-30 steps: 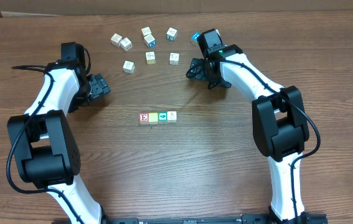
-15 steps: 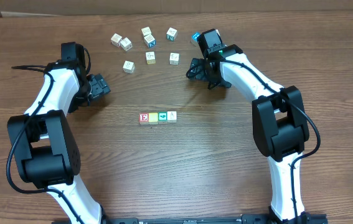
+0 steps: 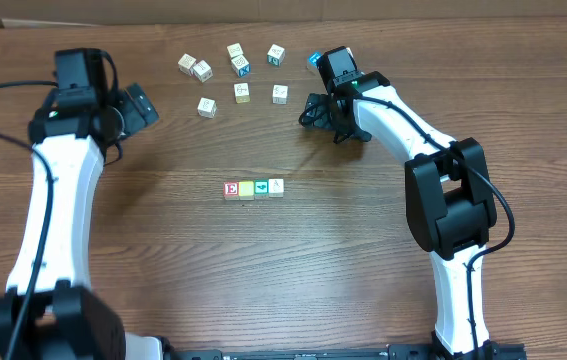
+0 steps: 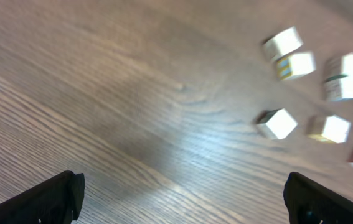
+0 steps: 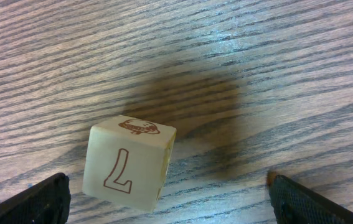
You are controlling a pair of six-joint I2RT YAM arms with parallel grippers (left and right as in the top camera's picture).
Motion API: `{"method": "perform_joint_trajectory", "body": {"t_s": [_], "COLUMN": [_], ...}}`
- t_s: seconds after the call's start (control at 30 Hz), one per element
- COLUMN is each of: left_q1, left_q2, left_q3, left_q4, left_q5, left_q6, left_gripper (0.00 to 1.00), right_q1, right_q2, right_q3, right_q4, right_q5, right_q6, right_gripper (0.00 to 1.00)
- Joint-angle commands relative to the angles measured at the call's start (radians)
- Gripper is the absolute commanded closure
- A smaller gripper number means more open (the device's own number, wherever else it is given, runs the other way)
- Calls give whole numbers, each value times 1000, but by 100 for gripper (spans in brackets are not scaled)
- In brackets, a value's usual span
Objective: Form a horizontal line
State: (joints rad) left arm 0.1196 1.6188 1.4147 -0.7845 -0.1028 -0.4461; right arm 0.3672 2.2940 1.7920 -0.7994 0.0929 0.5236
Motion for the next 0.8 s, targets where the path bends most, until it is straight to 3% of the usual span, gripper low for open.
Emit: {"method": "perform_joint_trajectory", "body": {"t_s": [0.0, 0.3, 0.5, 0.77], "left_q1": [-3, -3, -3, -4], "left_q2": [-31, -32, -39, -60], "left_q3": [7, 7, 6, -60], "left_q4": [-1, -15, -183, -148], "left_q5": [-41, -80, -121, -97], "left_q6": [2, 13, 36, 39], "left_gripper": [1, 0, 1, 0], "right_q1": [-4, -4, -4, -4], "right_q2": [10, 10, 10, 10], "right_q3": [-9, -9, -9, -9], "right_q4": [6, 6, 6, 6], "right_q5": [3, 3, 3, 3], "right_q6": [3, 3, 3, 3], "right_gripper": [0, 0, 0, 0]}}
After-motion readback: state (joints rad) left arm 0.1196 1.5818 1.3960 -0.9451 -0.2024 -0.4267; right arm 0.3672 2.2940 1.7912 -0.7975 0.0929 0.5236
